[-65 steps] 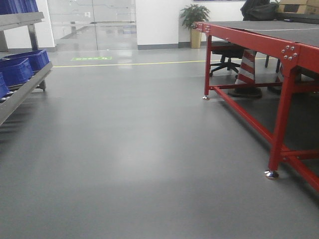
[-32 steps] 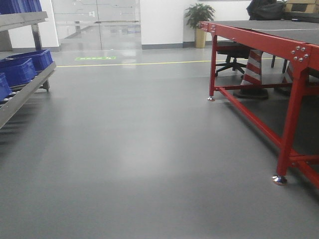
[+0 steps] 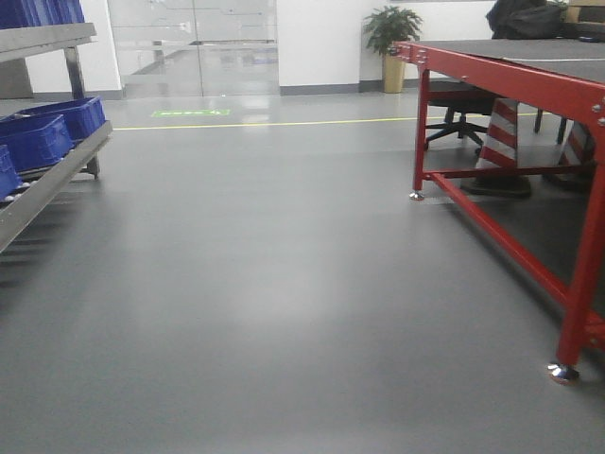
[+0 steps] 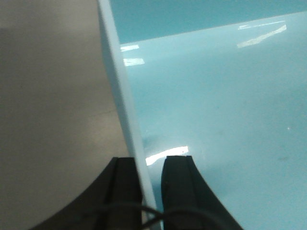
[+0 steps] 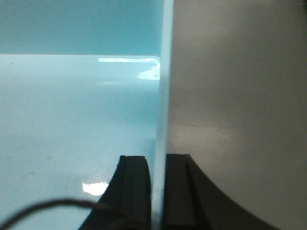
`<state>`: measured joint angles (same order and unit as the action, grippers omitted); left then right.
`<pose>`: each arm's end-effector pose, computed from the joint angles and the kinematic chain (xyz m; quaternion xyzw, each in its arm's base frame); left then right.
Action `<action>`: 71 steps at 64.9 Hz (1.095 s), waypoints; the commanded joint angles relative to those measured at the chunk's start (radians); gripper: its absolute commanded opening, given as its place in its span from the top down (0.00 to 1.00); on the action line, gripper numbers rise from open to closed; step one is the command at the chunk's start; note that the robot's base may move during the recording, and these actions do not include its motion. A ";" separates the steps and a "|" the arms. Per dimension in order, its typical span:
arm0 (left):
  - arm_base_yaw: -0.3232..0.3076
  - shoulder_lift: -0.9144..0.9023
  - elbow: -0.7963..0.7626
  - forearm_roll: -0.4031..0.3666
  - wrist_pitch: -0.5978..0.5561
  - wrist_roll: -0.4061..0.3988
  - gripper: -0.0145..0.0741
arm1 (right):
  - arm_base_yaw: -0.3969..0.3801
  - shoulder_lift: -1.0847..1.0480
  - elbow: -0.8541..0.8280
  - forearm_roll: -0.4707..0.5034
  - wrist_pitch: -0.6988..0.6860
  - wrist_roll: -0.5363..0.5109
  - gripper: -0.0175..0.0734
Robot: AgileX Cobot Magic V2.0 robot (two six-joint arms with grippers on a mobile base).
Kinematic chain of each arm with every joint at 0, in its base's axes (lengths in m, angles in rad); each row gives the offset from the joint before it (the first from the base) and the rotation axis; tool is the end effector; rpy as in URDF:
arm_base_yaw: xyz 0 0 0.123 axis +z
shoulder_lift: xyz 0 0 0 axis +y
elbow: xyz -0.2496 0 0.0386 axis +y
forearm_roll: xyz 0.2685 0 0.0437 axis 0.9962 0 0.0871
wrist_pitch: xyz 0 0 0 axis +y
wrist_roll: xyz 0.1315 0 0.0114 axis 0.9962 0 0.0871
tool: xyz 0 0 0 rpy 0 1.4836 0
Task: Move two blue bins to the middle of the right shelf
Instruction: 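Drive the base away from the shelf, holding the bin in both grippers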
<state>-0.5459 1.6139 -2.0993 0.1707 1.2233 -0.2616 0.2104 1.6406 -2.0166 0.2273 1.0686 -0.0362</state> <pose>0.3275 -0.1743 0.4561 0.1170 0.8851 -0.0959 0.4401 0.3826 0.1084 0.4360 -0.1060 0.8736 0.1531 0.4496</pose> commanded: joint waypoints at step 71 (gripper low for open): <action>0.000 -0.022 -0.012 0.000 -0.019 0.024 0.96 | -0.016 0.001 -0.013 -0.064 -0.059 -0.008 0.97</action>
<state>-0.5459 1.6139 -2.0993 0.1582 1.2233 -0.2598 0.2104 1.6443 -2.0166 0.2082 1.0614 -0.0380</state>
